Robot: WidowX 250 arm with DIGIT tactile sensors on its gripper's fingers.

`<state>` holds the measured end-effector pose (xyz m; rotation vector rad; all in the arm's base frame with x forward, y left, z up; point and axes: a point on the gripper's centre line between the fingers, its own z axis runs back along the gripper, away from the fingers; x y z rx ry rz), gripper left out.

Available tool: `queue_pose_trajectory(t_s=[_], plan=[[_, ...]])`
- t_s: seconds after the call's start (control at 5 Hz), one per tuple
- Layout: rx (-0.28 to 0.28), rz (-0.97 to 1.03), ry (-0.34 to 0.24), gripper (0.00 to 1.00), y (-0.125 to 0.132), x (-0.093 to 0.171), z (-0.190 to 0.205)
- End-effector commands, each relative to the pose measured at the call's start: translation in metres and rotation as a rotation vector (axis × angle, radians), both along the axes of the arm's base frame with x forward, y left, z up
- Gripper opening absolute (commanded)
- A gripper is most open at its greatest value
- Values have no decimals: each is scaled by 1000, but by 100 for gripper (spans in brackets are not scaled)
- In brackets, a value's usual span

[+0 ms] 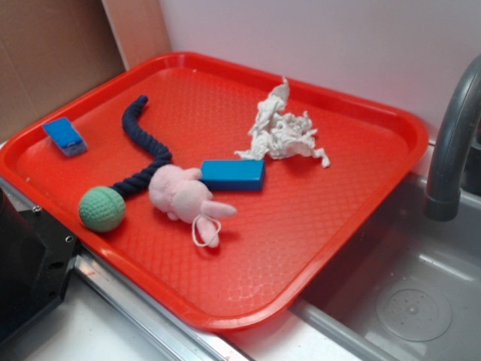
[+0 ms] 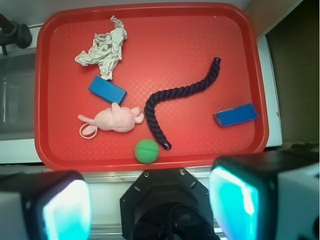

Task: Grab the blue sponge.

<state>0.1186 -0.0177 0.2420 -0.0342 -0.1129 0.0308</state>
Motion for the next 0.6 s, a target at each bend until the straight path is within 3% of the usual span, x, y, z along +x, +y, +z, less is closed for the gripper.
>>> queue_pose_trajectory(t_s=[0.0, 0.2, 0.4], plan=[[0, 0, 0, 100, 0, 0, 0], [30, 250, -27, 100, 50, 9, -34], [-43, 500, -73, 100, 91, 17, -56]])
